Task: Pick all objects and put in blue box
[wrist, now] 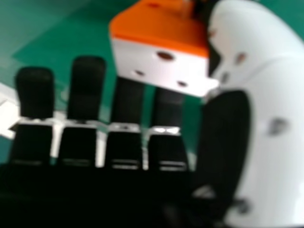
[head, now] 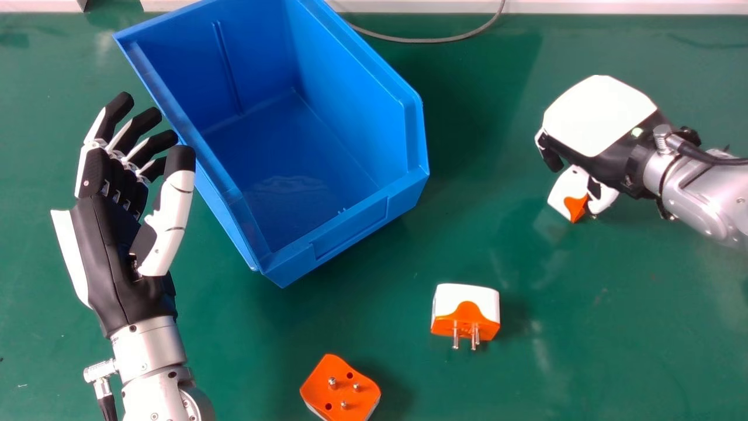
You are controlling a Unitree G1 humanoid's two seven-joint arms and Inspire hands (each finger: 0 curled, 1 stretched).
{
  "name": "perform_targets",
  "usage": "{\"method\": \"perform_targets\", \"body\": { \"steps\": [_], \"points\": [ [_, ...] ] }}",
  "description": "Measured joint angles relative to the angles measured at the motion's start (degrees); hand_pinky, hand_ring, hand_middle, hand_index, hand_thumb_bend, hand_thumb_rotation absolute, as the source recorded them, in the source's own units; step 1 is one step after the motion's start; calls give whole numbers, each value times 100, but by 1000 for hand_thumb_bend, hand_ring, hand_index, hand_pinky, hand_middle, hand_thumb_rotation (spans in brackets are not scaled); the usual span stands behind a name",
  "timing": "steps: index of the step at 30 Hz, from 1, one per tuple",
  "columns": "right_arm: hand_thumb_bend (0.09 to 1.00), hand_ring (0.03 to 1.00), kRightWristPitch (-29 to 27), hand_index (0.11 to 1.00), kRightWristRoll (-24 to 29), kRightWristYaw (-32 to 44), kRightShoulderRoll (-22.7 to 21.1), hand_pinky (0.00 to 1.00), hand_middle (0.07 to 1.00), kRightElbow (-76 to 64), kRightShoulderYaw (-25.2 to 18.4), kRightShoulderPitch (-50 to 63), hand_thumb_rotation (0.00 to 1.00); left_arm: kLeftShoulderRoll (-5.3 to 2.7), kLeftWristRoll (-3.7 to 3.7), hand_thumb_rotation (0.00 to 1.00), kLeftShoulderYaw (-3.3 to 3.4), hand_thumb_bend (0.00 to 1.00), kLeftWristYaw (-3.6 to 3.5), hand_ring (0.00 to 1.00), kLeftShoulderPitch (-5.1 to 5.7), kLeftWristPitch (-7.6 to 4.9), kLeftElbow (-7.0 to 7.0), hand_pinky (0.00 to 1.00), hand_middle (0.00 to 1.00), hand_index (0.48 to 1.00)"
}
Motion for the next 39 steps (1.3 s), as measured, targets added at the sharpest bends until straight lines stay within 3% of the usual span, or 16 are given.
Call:
{"method": "perform_targets", "body": {
  "steps": [19,30,39],
  "points": [
    [490,426,-138,528,472,143,-111,289,542,-420,-437,161,0,0,2,440,4,659,-2,697,0,-10,17,637,763,804],
    [492,435,-96,506,421,76,-136,302,545,-596,-449,196,0,-3,3,440,-14,659,-3,695,-4,-8,33,636,762,805],
    [492,435,10,517,436,169,-140,298,537,-648,-448,205,0,-6,7,436,-23,660,39,695,-8,2,-2,638,762,806]
  ]
}}
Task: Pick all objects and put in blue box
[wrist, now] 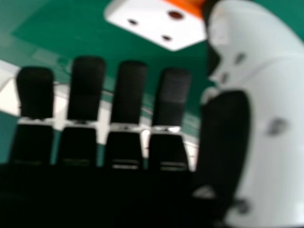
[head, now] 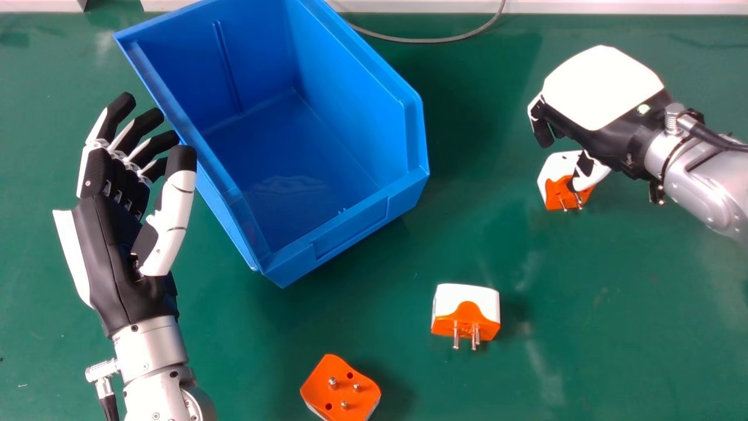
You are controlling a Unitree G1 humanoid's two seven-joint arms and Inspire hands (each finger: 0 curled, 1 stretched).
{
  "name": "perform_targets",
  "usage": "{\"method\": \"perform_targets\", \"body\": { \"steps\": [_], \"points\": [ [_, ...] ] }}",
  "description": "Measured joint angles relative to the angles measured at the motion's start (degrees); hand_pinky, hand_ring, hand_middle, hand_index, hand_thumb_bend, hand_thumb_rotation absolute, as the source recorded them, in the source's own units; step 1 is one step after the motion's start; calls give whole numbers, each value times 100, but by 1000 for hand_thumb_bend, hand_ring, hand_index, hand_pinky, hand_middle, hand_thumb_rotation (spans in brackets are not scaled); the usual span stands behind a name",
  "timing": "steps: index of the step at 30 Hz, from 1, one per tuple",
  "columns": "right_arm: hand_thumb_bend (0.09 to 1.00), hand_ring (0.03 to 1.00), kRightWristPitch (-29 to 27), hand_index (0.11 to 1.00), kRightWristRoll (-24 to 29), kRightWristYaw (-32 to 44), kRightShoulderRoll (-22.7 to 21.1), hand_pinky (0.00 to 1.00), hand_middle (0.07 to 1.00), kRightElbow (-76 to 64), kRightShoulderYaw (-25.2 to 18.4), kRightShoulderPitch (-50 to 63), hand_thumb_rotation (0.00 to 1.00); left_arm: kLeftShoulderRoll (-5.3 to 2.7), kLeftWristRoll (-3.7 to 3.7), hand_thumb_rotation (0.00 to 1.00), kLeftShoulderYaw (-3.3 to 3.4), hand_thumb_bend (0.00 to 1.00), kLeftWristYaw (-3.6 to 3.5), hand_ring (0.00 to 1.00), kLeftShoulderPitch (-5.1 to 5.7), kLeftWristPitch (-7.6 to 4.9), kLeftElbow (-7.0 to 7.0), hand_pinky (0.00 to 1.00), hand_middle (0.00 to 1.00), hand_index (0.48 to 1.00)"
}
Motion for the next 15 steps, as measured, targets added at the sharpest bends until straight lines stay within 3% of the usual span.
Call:
{"method": "perform_targets", "body": {
  "steps": [4,8,10,11,14,15],
  "points": [
    [493,437,-19,518,4,131,0,305,533,2,5,8,0,-2,-4,433,-5,658,0,696,1,7,-15,639,764,807],
    [496,426,216,533,-82,969,-34,312,519,-201,77,4,0,0,-8,429,-22,654,-2,697,5,7,-26,639,765,809],
    [645,537,337,641,-106,1549,-36,408,628,-269,106,2,39,-1,-8,427,-28,652,-2,698,6,8,-32,639,766,810],
    [645,537,430,641,-62,1808,-25,408,628,-279,88,-7,39,-1,-8,427,-29,652,-2,698,7,8,-33,639,766,810],
    [798,739,632,789,32,2391,-3,589,804,-275,54,-39,84,-3,-7,427,-32,655,3,696,15,11,-54,637,765,810],
    [798,739,631,789,39,2469,1,589,804,-274,54,-34,84,-3,-7,427,-31,655,9,696,18,12,-65,637,765,810]
  ]
}}
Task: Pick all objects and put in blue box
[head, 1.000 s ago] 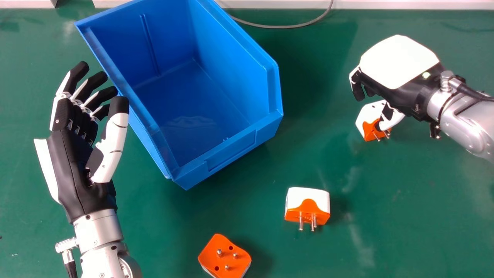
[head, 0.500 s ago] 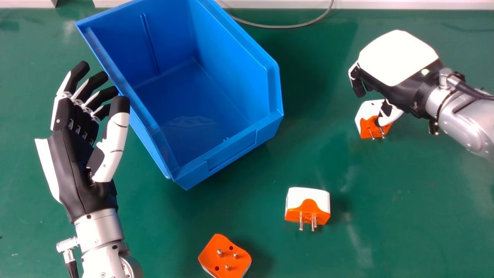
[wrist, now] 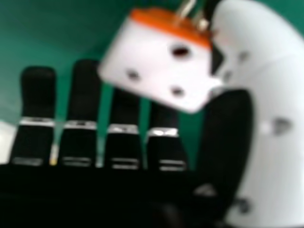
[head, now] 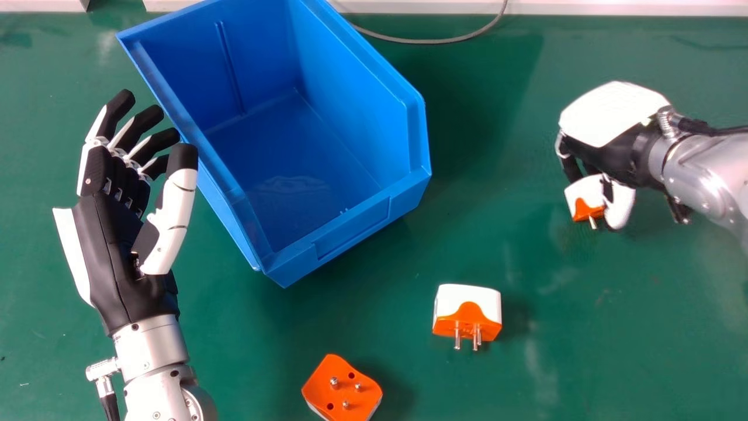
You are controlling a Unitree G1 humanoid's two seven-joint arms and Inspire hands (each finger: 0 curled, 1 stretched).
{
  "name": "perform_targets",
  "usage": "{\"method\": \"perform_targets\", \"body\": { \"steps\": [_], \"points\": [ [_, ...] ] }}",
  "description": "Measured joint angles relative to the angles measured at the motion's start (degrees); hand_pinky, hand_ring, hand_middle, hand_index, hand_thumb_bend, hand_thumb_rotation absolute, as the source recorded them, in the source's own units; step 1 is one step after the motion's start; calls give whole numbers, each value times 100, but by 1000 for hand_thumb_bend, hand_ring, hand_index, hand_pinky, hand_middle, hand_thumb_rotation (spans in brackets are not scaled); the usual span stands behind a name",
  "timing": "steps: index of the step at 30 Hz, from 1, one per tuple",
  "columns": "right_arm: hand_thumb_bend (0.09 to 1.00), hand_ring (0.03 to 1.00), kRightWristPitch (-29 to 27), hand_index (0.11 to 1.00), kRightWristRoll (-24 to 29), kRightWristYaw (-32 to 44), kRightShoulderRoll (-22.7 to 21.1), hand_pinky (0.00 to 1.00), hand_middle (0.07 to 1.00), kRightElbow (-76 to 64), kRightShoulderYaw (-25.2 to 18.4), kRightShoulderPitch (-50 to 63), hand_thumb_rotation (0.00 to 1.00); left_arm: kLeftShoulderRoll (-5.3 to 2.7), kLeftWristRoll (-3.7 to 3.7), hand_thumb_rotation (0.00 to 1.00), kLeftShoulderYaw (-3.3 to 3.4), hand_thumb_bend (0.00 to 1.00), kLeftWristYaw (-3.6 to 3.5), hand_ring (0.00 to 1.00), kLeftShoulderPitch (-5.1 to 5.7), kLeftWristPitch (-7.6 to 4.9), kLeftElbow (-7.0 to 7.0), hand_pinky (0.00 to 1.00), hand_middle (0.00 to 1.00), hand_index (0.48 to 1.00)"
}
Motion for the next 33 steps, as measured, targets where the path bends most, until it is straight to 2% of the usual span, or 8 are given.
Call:
{"method": "perform_targets", "body": {
  "steps": [6,12,23,33],
  "points": [
    [968,956,36,963,1,267,45,804,968,0,2,3,180,1,-5,429,-2,657,-4,697,4,7,-7,638,764,810],
    [995,991,107,993,-20,367,49,862,994,-38,8,3,217,4,-5,432,-2,659,-7,696,6,7,-8,639,765,811],
    [1000,1000,74,1000,-3,333,52,874,1000,-40,7,13,211,4,-17,423,2,659,-46,696,9,7,-7,640,765,810],
    [980,990,-40,984,-84,-322,202,749,1000,444,166,36,152,5,-60,425,0,661,-74,701,19,6,-8,642,767,811]
  ]
}}
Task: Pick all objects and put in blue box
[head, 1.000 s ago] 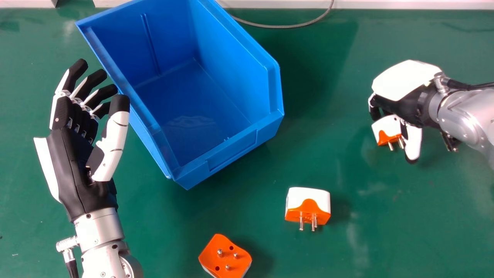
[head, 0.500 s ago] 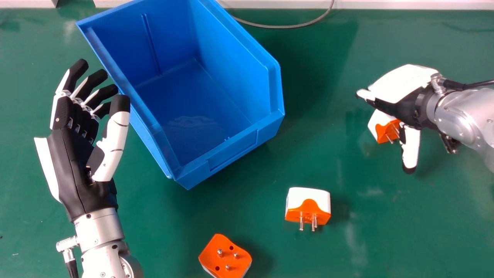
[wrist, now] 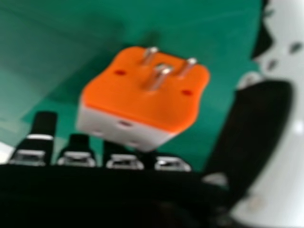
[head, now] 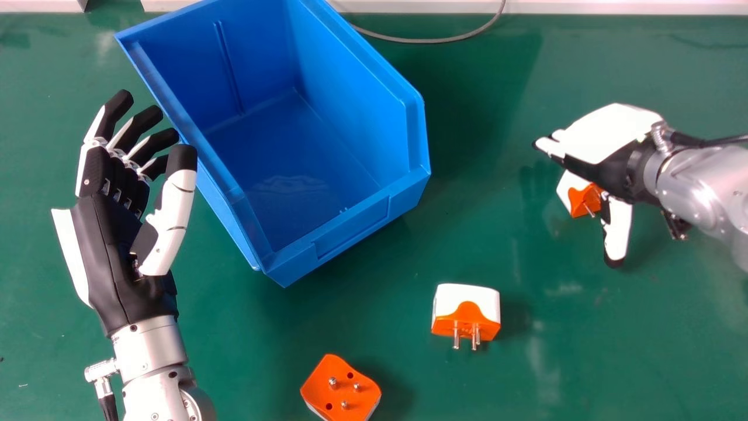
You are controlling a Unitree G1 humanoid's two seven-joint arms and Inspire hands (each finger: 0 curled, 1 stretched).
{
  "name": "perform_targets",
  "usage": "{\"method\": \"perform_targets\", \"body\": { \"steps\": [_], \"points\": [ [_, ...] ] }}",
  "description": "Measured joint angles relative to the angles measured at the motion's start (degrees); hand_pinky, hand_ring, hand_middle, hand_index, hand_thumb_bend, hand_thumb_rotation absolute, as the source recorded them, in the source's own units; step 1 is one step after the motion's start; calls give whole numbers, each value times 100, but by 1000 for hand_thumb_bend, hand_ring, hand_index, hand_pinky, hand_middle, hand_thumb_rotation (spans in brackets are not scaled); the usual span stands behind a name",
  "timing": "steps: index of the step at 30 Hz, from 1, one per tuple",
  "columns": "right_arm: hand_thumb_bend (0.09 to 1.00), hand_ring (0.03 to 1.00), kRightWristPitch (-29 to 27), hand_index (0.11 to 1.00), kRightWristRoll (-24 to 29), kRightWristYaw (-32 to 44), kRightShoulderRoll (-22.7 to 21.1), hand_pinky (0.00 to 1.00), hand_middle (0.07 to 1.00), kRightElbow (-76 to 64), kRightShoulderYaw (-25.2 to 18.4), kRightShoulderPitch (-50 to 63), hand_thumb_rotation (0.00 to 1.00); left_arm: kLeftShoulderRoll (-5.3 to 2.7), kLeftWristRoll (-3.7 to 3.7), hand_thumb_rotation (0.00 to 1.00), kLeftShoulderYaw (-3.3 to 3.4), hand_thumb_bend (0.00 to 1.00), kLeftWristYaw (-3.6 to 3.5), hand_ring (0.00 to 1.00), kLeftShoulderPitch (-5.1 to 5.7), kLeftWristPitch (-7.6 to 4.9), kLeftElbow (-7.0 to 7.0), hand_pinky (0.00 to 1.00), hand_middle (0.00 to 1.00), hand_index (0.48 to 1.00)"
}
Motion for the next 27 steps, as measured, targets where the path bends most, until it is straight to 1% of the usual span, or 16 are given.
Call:
{"method": "perform_targets", "body": {
  "steps": [5,9,14,16,18,19,20,21,22,23,24,25,27],
  "points": [
    [971,977,64,978,-228,-402,18,728,1000,207,226,-11,133,-1,-3,424,0,661,-3,702,6,0,-25,642,768,812],
    [959,978,139,976,-391,-479,44,724,1000,412,377,-14,122,1,-16,423,2,660,-12,701,17,0,-37,644,769,812],
    [937,960,146,956,-448,-676,55,706,994,529,492,-15,99,10,-28,424,4,660,-51,700,20,-1,-32,644,770,811],
    [917,942,155,935,-486,-786,55,693,980,555,554,-17,73,25,-50,424,8,662,-58,700,19,-1,-32,643,769,810],
    [875,911,165,909,-595,-923,55,673,962,585,612,-18,47,29,-51,424,8,663,-67,700,20,-1,-32,643,769,810],
    [875,911,172,909,-625,-1001,55,673,962,598,633,-17,47,29,-51,424,7,663,-67,700,19,-1,-32,643,769,810],
    [847,889,172,892,-635,-1122,55,653,950,614,638,-17,37,29,-51,425,7,662,-67,700,19,-1,-32,643,769,810],
    [847,889,172,892,-631,-1255,55,653,950,624,635,-17,37,30,-51,425,7,662,-68,700,19,-1,-32,643,769,810],
    [768,846,172,867,-614,-1415,57,611,922,638,626,-17,30,30,-50,425,6,663,-73,699,19,-2,-32,642,768,809],
    [768,846,172,867,-601,-1578,60,611,922,666,616,-13,30,30,-51,425,6,663,-84,699,19,-2,-32,642,768,809],
    [715,776,169,830,-593,-1785,62,560,837,705,609,-1,23,32,-53,426,8,665,-94,700,20,-2,-32,641,768,809],
    [675,698,162,762,-592,-1996,62,486,773,730,605,12,19,38,-58,427,10,666,-100,699,19,-2,-32,641,768,808],
    [675,698,152,762,-593,-2321,62,486,773,746,605,40,19,43,-63,427,9,666,-117,699,19,-2,-32,641,768,808]
  ]
}}
